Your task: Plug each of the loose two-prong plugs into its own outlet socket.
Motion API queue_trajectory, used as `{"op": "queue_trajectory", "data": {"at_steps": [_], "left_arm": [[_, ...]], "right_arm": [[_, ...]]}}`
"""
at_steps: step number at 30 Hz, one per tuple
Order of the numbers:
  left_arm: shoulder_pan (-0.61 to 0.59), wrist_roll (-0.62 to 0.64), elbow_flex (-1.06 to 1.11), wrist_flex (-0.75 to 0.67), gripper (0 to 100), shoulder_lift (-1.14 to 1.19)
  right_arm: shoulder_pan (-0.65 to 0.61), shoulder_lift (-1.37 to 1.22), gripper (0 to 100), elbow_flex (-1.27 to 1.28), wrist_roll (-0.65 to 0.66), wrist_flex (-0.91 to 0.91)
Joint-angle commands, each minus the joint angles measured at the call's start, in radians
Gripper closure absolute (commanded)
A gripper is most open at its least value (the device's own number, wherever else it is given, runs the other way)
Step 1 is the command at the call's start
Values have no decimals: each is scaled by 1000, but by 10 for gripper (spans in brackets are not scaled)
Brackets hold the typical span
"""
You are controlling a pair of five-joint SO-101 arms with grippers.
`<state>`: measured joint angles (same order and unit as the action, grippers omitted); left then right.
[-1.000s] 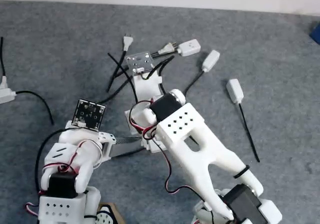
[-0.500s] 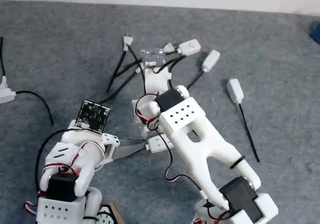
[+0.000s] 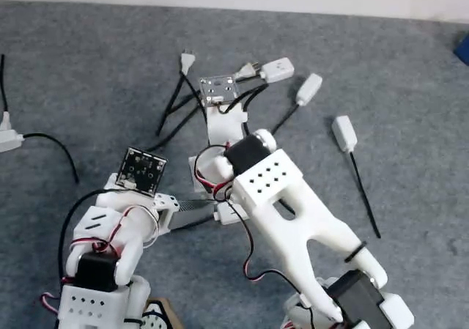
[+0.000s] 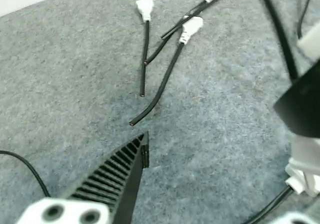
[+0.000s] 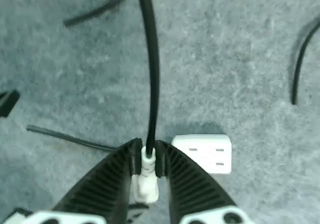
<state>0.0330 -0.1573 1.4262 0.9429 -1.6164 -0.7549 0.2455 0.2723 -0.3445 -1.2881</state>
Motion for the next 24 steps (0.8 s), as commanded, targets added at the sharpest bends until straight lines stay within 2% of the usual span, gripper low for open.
{"op": "queue_trajectory", "data": {"at_steps": [1, 4, 8, 16, 20, 24], "left_arm": [[4, 0, -2, -25, 511, 1], [-2, 0, -2, -23, 512, 1], [-42, 0, -2, -23, 512, 1], [-45, 0, -2, -18, 514, 1], [-81, 0, -2, -21, 514, -7], [-110, 0, -1, -23, 514, -5]], "right_arm": [[-12, 47, 992, -105, 49, -105], [-7, 50, 992, -136, 69, -157], [-7, 44, 992, -136, 94, -165], [-1, 41, 992, -131, 120, -160], [113, 51, 992, -93, 121, -116], [205, 53, 992, 47, 118, 8]]}}
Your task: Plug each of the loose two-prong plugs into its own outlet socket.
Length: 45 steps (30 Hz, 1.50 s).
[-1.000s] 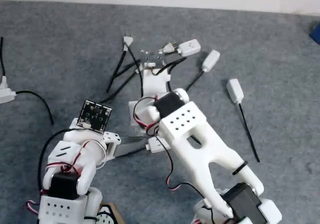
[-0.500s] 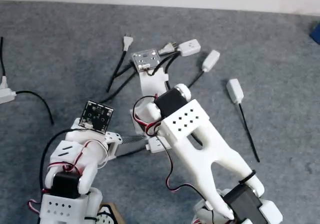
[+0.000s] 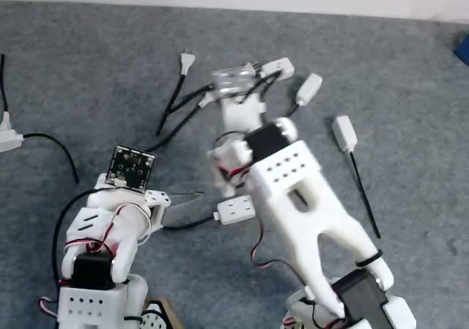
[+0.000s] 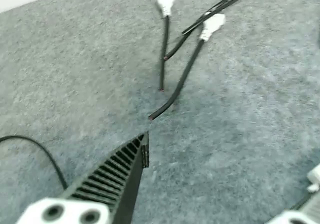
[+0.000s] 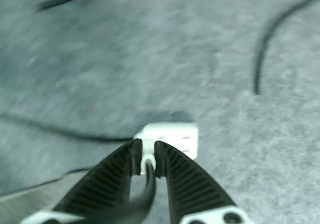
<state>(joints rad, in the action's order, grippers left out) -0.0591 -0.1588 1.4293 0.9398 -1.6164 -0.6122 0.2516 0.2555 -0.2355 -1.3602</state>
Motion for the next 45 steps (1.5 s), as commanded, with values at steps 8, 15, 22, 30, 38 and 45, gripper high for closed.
{"op": "queue_trajectory", "data": {"at_steps": [8, 15, 22, 30, 38, 45], "left_arm": [[-67, 3, -4, -32, 514, -1], [-68, 3, 12, -41, 514, 1], [-71, 3, 12, -37, 514, 1], [-71, 3, 13, -37, 514, 1], [-71, 3, 13, -35, 514, 1], [-70, 3, 13, -35, 514, 1]], "right_arm": [[82, 223, 992, 268, 3, 168], [96, 460, 992, 478, 18, 262], [94, 378, 992, 550, 32, 344], [64, 361, 992, 556, 34, 343], [68, 360, 992, 559, 68, 343], [81, 360, 992, 561, 109, 344]]}}
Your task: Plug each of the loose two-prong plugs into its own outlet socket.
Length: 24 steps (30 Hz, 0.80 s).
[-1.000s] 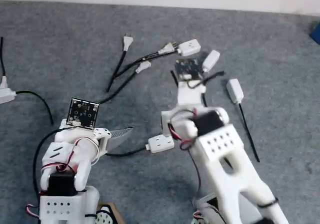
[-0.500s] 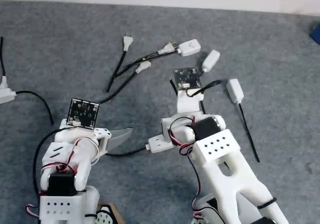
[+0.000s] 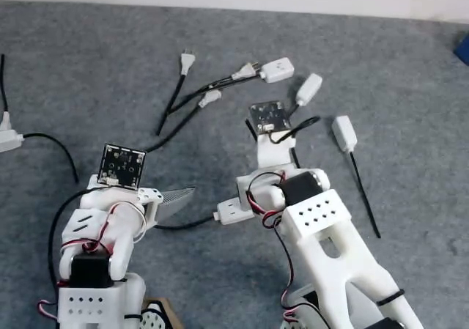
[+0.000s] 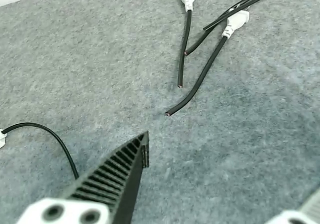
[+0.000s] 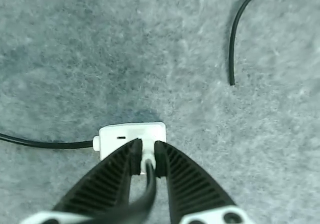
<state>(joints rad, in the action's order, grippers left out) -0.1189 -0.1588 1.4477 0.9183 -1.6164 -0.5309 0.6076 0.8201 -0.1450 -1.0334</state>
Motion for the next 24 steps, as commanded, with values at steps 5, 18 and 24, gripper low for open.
{"op": "queue_trajectory", "data": {"at_steps": [5, 18, 24], "left_arm": [[-8, 3, -5, -14, 514, 1], [-8, 3, -7, -14, 514, 1], [-10, 3, -7, -14, 514, 1]], "right_arm": [[12, 2, 992, -4, 41, 19], [13, -213, 992, 1, 46, 122], [8, -211, 992, -4, 46, 113]]}}
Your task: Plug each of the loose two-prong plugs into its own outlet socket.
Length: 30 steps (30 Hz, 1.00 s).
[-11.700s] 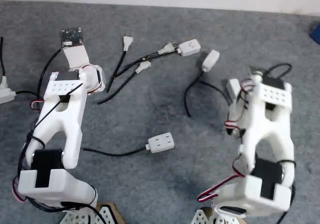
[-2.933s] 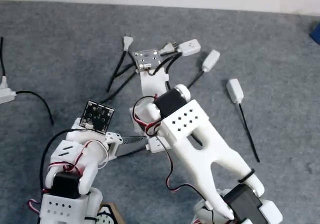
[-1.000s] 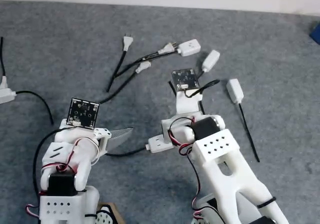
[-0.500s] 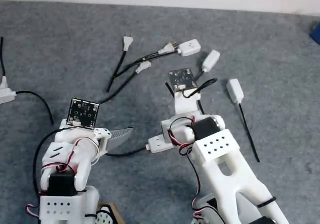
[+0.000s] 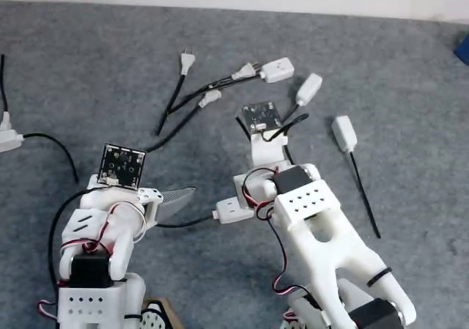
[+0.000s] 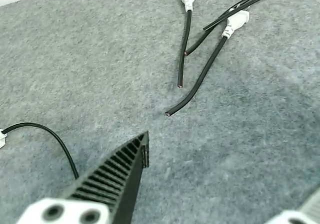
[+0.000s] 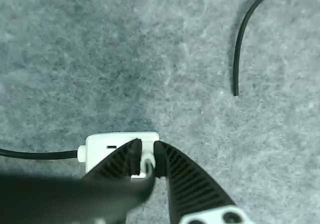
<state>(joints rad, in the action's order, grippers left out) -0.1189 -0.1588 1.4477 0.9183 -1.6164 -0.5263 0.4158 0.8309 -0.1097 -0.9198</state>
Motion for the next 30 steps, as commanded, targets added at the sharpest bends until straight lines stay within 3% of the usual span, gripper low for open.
{"op": "queue_trajectory", "data": {"at_steps": [1, 9, 23, 30], "left_arm": [[-10, 3, -7, -14, 514, 1], [-12, 3, -7, -14, 514, 1], [-13, 5, -7, -14, 511, 1], [-13, 5, -7, -14, 511, 1]], "right_arm": [[2, -27, 992, -12, 11, 2], [-74, -27, 992, 154, 11, 2], [-99, -27, 985, 150, 127, -27], [-97, -19, 732, -128, 176, -286]]}}
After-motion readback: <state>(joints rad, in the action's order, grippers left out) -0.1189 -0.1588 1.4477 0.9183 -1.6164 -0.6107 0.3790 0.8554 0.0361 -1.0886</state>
